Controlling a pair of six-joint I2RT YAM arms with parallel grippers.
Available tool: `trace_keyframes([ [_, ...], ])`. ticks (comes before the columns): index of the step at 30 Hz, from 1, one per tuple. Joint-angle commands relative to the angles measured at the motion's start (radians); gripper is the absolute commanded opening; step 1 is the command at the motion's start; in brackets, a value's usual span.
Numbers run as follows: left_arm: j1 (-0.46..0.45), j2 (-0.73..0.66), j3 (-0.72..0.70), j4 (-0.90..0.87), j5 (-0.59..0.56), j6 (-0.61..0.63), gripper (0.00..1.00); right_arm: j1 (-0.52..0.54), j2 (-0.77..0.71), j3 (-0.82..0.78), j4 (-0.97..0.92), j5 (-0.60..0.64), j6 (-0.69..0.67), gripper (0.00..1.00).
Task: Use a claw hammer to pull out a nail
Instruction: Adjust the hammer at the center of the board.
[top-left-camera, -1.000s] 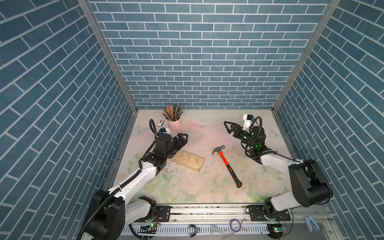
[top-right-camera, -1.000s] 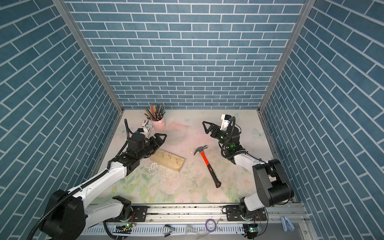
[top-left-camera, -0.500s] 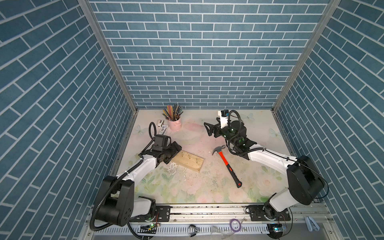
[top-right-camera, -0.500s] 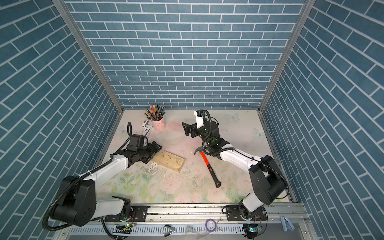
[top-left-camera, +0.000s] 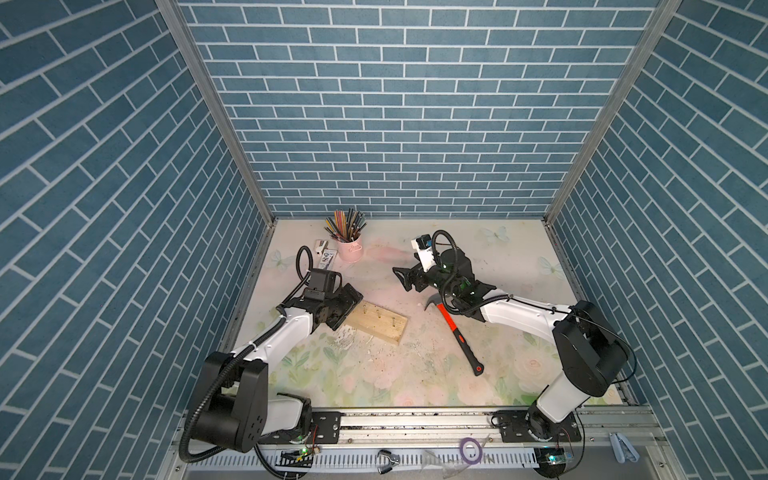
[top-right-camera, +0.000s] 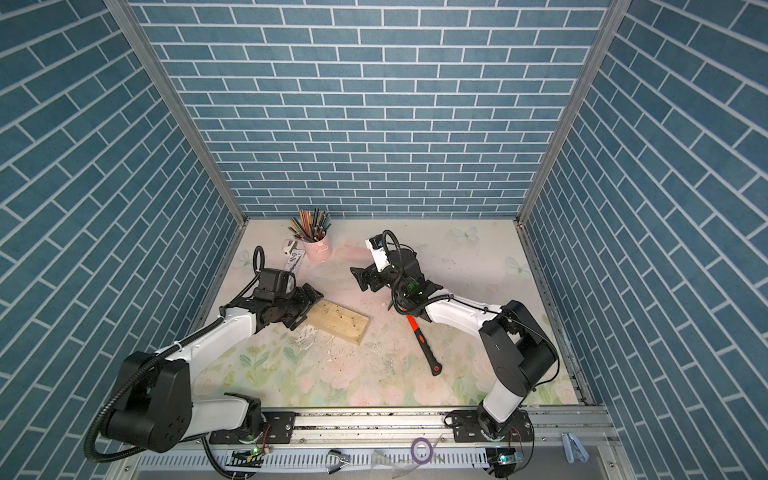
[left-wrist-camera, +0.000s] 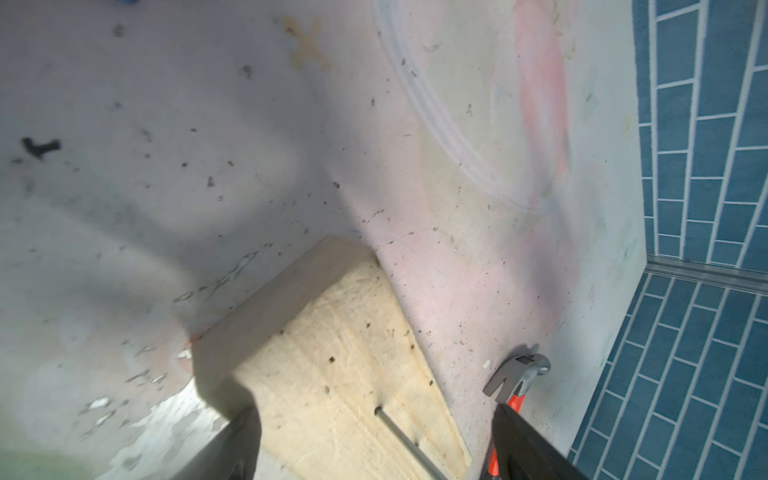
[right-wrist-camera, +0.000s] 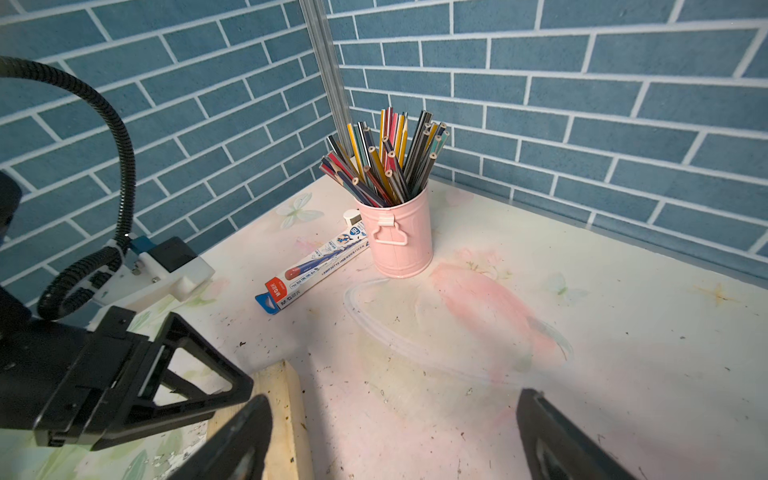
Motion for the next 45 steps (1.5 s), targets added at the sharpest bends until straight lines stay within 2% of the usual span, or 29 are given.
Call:
trace_keyframes([
  [1, 0.0, -0.014, 0.011, -0.126, -0.034, -0.02, 0.88, -0.001, 0.013, 0.021, 0.0, -0.003, -0.036, 0.92],
  [6, -0.001, -0.003, 0.004, -0.1, -0.017, -0.039, 0.88, 0.0, 0.009, 0.02, -0.016, 0.021, -0.043, 0.93],
  [8, -0.006, -0.005, 0.006, -0.079, -0.014, -0.045, 0.88, -0.002, 0.002, 0.018, -0.061, 0.088, -0.049, 0.93],
  [11, -0.028, -0.027, 0.026, -0.09, -0.069, -0.034, 0.88, -0.021, -0.019, -0.018, -0.123, 0.19, -0.02, 0.95],
  [17, -0.051, -0.099, 0.096, -0.13, -0.159, 0.02, 0.88, -0.136, -0.055, -0.078, -0.347, 0.129, 0.101, 0.95],
  [21, -0.108, -0.115, 0.171, -0.136, -0.239, 0.091, 0.88, -0.149, -0.055, -0.093, -0.501, 0.111, 0.081, 0.91],
  [24, -0.169, -0.098, 0.215, -0.093, -0.253, 0.154, 0.88, -0.149, -0.029, -0.099, -0.587, 0.071, 0.079, 0.86],
  [28, -0.254, -0.049, 0.254, -0.002, -0.214, 0.244, 0.88, -0.148, -0.01, -0.116, -0.645, 0.042, 0.08, 0.77],
  [32, -0.321, -0.001, 0.27, 0.081, -0.176, 0.311, 0.88, -0.148, -0.028, -0.154, -0.658, 0.064, 0.085, 0.75],
  [37, -0.36, 0.044, 0.288, 0.165, -0.133, 0.386, 0.88, -0.147, -0.067, -0.2, -0.677, 0.07, 0.077, 0.73],
  [41, -0.425, 0.083, 0.325, 0.167, -0.206, 0.467, 0.88, -0.146, -0.135, -0.251, -0.717, 0.096, 0.099, 0.72],
  [45, -0.474, 0.129, 0.349, 0.182, -0.252, 0.498, 0.88, -0.132, -0.226, -0.321, -0.743, 0.136, 0.156, 0.72],
])
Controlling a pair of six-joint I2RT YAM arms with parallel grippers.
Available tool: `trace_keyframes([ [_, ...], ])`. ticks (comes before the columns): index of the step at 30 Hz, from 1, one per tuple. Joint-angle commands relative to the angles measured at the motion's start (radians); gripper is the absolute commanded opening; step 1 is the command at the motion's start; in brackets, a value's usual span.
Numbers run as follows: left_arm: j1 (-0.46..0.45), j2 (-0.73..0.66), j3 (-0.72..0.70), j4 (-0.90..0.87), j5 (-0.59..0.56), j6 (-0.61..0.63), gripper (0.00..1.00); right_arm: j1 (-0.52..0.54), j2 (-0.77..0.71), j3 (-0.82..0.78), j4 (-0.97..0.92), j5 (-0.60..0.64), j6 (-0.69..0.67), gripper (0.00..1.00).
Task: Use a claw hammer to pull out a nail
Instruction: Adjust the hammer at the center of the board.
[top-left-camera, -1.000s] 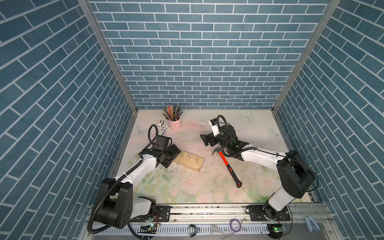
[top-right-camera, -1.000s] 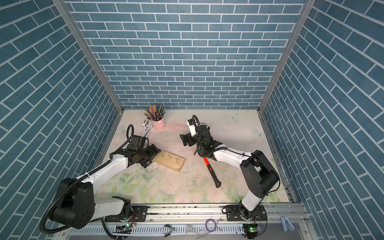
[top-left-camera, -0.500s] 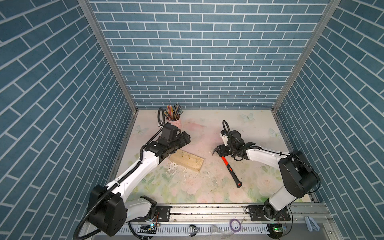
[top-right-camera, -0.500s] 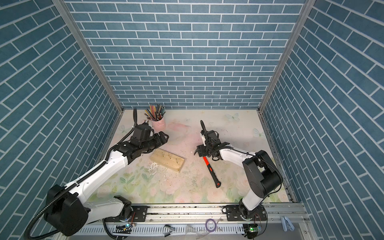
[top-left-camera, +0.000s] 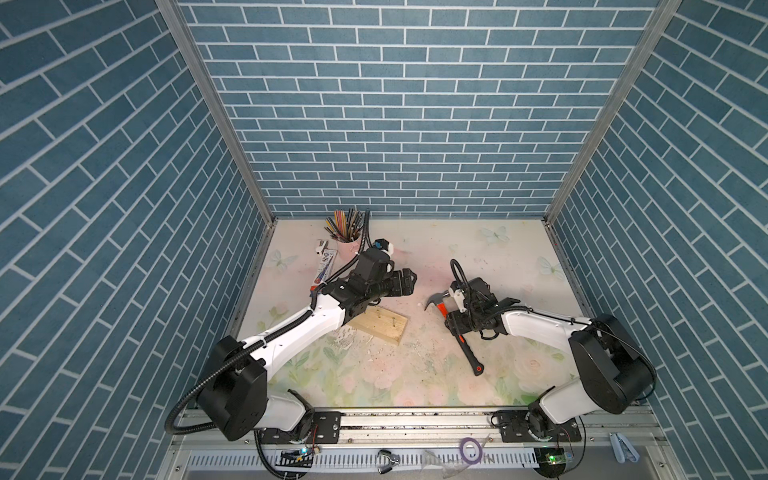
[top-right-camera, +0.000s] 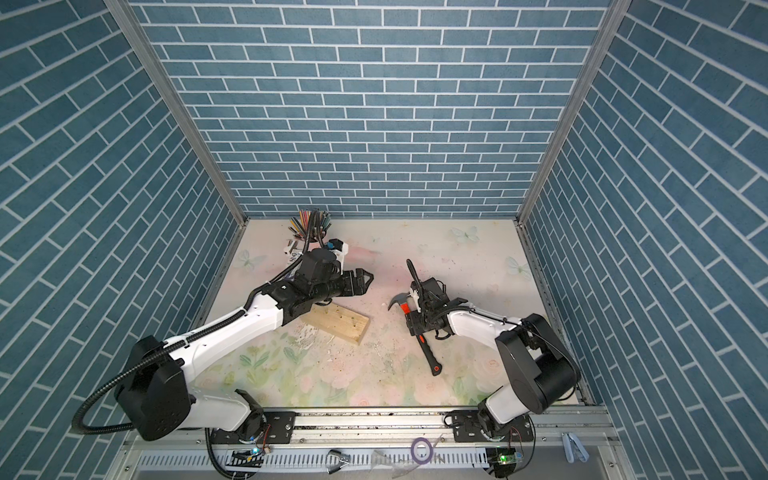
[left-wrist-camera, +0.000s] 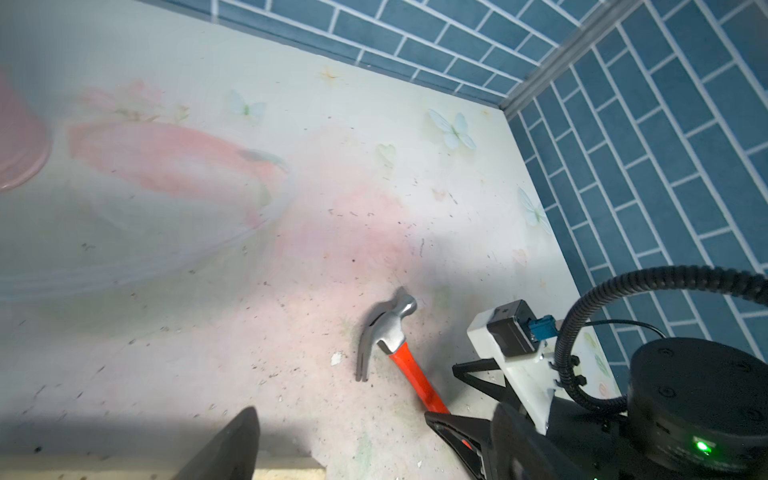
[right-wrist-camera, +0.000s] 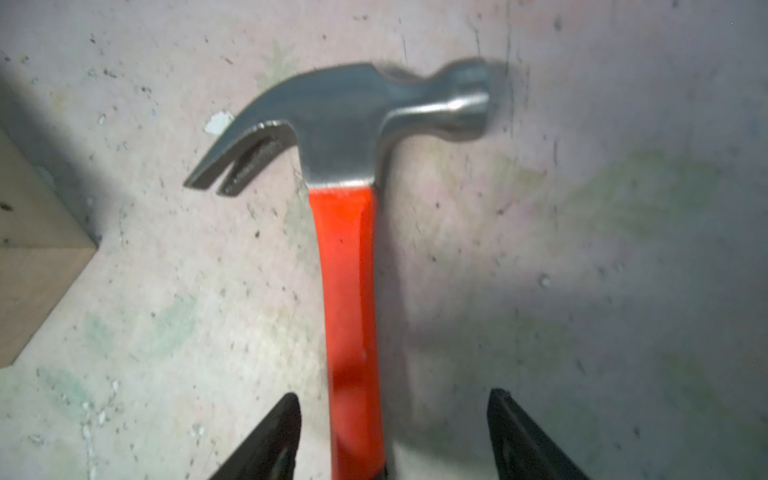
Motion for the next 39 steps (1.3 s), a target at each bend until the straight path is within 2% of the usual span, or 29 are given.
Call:
trace_keyframes([
  [1, -0.036, 0.033, 0.024, 0.043, -0.058, 0.064, 0.88, 0.013, -0.071, -0.047, -0.063, 0.055, 0.082, 0.72],
  [8, -0.095, 0.072, 0.036, 0.089, -0.094, 0.093, 0.88, 0.093, -0.104, -0.073, -0.101, 0.13, 0.188, 0.72],
  [11, -0.12, 0.068, 0.017, 0.11, -0.125, 0.107, 0.88, 0.142, -0.082, -0.064, -0.142, 0.21, 0.243, 0.75],
  [13, -0.132, 0.064, 0.002, 0.13, -0.147, 0.099, 0.88, 0.161, -0.074, -0.069, -0.174, 0.281, 0.307, 0.76],
  [20, -0.159, 0.048, -0.036, 0.213, -0.156, 0.089, 0.88, 0.175, -0.157, -0.138, -0.21, 0.38, 0.55, 0.79],
  [22, -0.167, 0.042, -0.045, 0.228, -0.156, 0.094, 0.88, 0.174, -0.158, -0.144, -0.199, 0.468, 0.598, 0.83],
  [31, -0.171, 0.024, -0.069, 0.248, -0.154, 0.075, 0.88, -0.003, 0.035, 0.028, -0.205, 0.605, 0.527, 0.87],
  [36, -0.17, 0.058, -0.048, 0.242, -0.177, 0.075, 0.88, -0.129, 0.048, 0.064, -0.153, 0.589, 0.472, 0.88],
  [39, -0.17, 0.102, -0.005, 0.222, -0.189, 0.081, 0.88, -0.208, 0.054, 0.077, -0.054, 0.522, 0.402, 0.89],
])
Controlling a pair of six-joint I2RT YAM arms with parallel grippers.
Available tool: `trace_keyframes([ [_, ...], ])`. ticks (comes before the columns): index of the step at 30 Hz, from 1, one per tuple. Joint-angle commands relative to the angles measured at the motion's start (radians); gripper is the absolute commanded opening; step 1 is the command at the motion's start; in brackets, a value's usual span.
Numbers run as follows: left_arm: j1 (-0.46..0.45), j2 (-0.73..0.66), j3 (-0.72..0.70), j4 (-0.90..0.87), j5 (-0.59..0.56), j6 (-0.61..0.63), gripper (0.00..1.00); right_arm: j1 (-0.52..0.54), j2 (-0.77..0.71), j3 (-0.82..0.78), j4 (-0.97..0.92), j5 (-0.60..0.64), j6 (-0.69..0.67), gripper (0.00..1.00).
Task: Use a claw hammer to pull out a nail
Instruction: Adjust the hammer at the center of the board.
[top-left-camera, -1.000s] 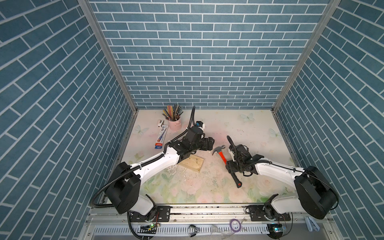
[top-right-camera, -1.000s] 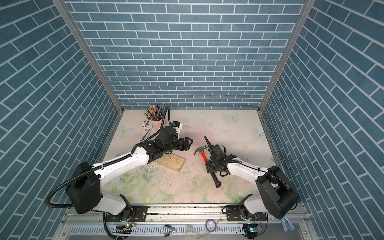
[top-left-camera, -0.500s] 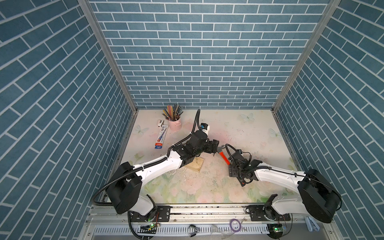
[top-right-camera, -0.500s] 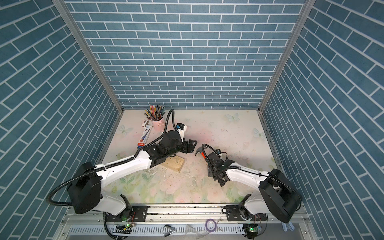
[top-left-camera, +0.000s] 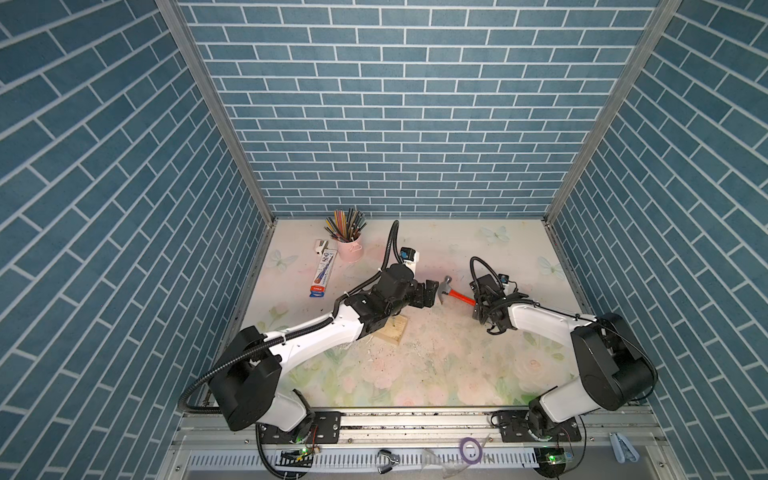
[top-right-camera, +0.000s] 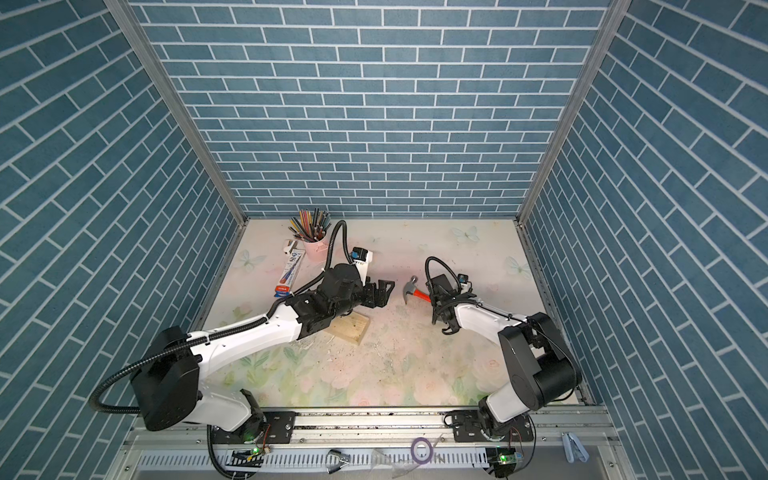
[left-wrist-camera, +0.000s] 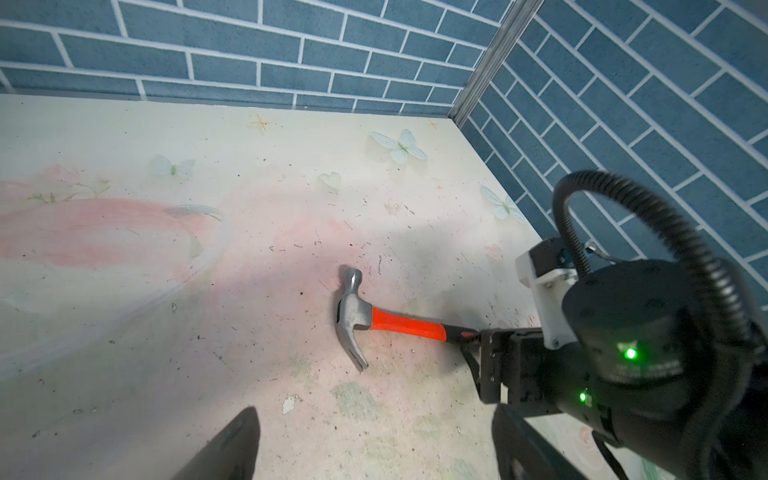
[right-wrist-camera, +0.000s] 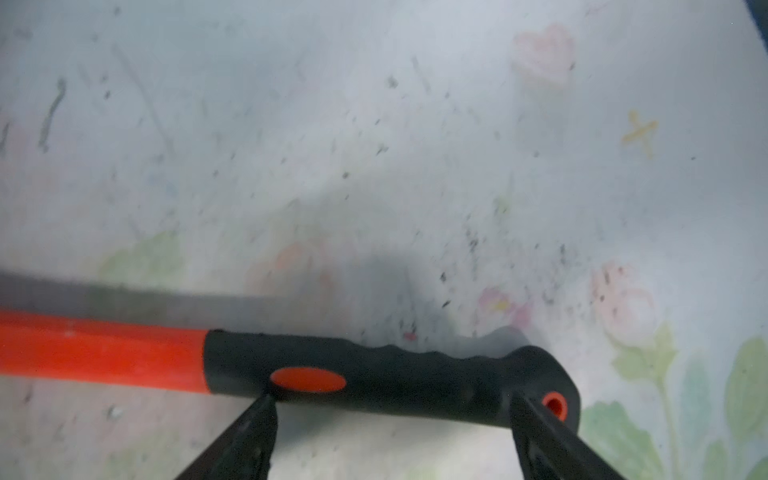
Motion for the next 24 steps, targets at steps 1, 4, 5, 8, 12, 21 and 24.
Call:
trace_keyframes([
  [1, -0.004, 0.055, 0.066, -0.015, -0.034, 0.003, 0.88, -0.075, 0.013, 0.029, 0.102, -0.036, -0.076, 0.89],
  [4, -0.003, 0.113, 0.131, -0.039, -0.038, 0.018, 0.88, -0.118, 0.023, 0.053, 0.183, -0.105, -0.143, 0.88],
  [5, -0.001, 0.14, 0.151, -0.051, -0.039, 0.023, 0.88, -0.126, 0.02, 0.067, 0.179, -0.116, -0.147, 0.88],
  [8, 0.006, 0.205, 0.222, -0.079, -0.032, 0.036, 0.88, -0.14, -0.023, 0.096, 0.113, -0.152, -0.095, 0.89],
  [12, 0.025, 0.278, 0.301, -0.087, 0.015, 0.044, 0.88, -0.181, -0.123, 0.076, 0.065, -0.286, 0.133, 0.89],
  [21, 0.057, 0.345, 0.363, -0.07, 0.082, 0.064, 0.88, -0.188, -0.343, -0.126, 0.096, -0.386, 0.51, 0.87],
  [24, 0.065, 0.35, 0.354, -0.055, 0.113, 0.059, 0.88, -0.193, -0.347, -0.155, 0.058, -0.396, 0.554, 0.87],
])
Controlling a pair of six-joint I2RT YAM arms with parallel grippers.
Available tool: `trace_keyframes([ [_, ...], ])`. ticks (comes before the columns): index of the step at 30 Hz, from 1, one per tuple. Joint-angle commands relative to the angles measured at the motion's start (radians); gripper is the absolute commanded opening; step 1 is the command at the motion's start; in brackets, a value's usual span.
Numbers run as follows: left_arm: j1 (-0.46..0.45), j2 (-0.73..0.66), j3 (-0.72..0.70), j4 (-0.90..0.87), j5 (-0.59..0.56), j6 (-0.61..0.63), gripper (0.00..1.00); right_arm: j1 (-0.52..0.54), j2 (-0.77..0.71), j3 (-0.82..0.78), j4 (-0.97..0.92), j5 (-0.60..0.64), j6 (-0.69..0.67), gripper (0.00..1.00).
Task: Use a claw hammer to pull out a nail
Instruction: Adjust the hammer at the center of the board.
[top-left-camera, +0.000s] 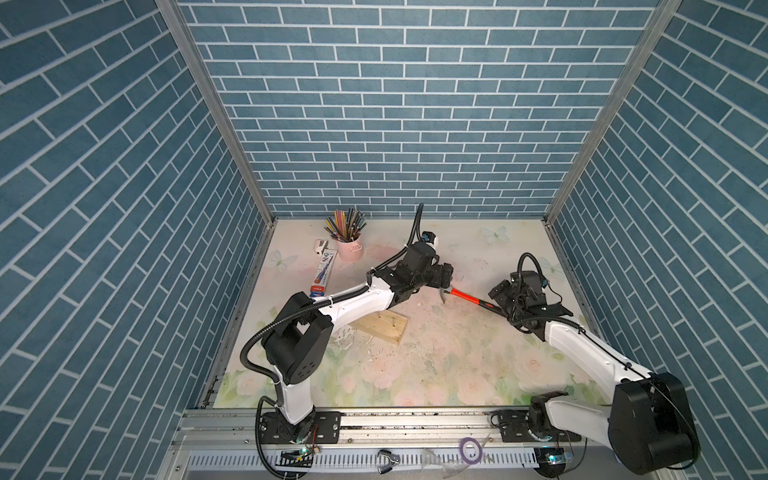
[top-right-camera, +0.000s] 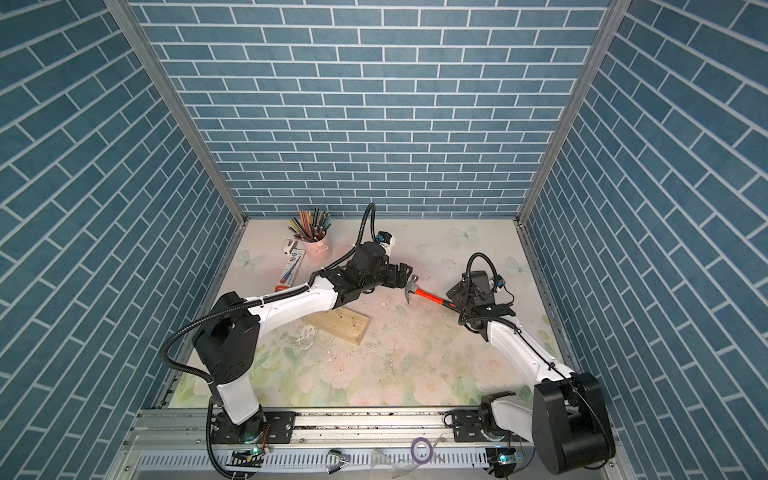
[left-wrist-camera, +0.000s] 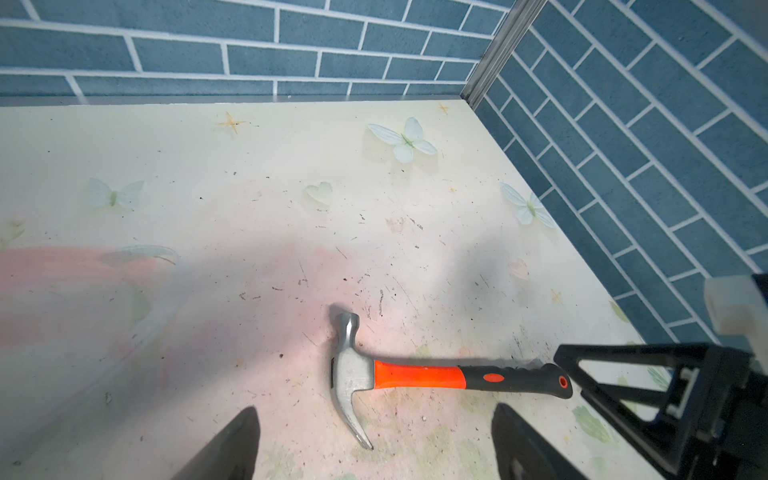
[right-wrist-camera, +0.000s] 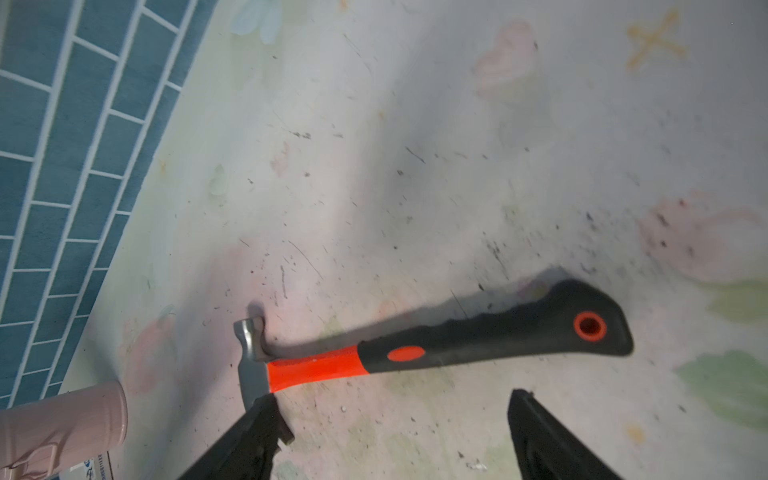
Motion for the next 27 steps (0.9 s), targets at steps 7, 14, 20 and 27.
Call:
trace_keyframes([
  [7, 0.016, -0.004, -0.018, 0.007, 0.035, 0.006, 0.88, -0.056, 0.04, -0.038, 0.001, -0.046, 0.146, 0.85],
  [14, 0.03, -0.065, -0.1, 0.027, -0.02, -0.028, 0.88, -0.125, 0.161, 0.006, 0.015, -0.085, 0.14, 0.87],
  [20, 0.039, -0.084, -0.137, 0.05, -0.024, -0.047, 0.88, -0.165, 0.249, 0.018, 0.115, -0.071, 0.073, 0.86],
  [27, 0.04, -0.077, -0.129, 0.035, -0.042, -0.069, 0.88, -0.195, 0.463, 0.205, 0.111, -0.087, -0.101, 0.84],
])
